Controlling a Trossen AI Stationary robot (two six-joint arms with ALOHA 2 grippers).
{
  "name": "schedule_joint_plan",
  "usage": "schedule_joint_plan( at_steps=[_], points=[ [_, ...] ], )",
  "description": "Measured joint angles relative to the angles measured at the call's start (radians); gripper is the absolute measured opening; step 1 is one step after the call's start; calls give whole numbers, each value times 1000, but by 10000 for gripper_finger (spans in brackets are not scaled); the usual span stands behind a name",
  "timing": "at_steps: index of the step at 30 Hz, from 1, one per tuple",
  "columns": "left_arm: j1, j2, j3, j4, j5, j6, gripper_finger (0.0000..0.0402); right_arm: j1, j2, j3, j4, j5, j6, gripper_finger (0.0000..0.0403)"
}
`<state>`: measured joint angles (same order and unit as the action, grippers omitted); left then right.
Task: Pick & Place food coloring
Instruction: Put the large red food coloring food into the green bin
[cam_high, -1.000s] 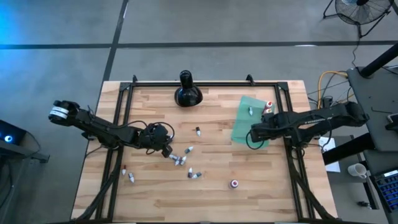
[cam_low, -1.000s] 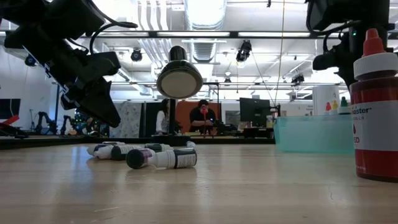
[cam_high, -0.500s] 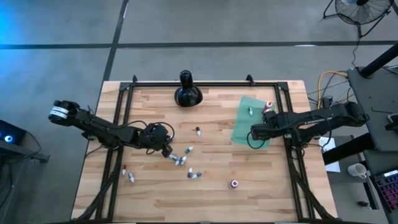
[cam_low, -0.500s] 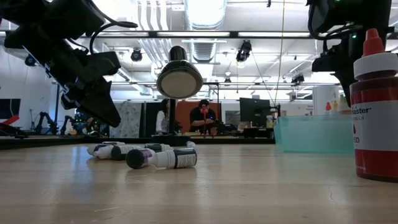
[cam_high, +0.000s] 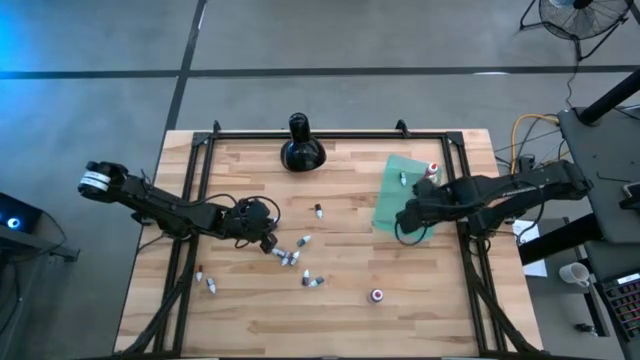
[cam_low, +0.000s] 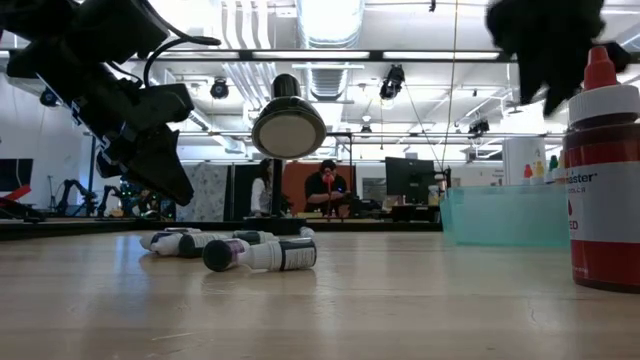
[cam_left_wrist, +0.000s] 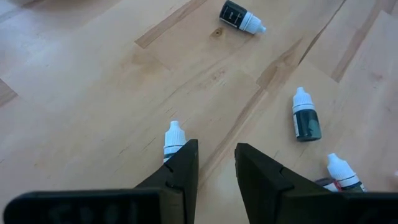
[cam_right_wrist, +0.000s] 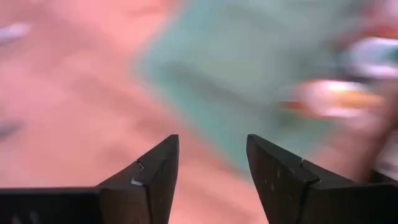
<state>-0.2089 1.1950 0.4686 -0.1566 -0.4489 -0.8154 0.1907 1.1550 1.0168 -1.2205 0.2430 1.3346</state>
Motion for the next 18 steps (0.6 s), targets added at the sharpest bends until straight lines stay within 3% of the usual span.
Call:
schedule_joint_plan(
  at_steps=[5, 9, 15, 18],
  points=[
    [0, 0, 0, 0, 2, -6, 80, 153, 62, 83, 278, -97, -148, 180],
    [0, 0, 0, 1, -6, 5, 80, 246, 209, 139, 432, -140, -268, 175],
    [0, 0, 0, 3, -14, 25, 80, 283, 470, 260, 395, -326, -356, 174],
    [0, 0, 0, 3, -15, 26, 80, 297, 546, 325, 370, -335, -379, 172]
  ],
)
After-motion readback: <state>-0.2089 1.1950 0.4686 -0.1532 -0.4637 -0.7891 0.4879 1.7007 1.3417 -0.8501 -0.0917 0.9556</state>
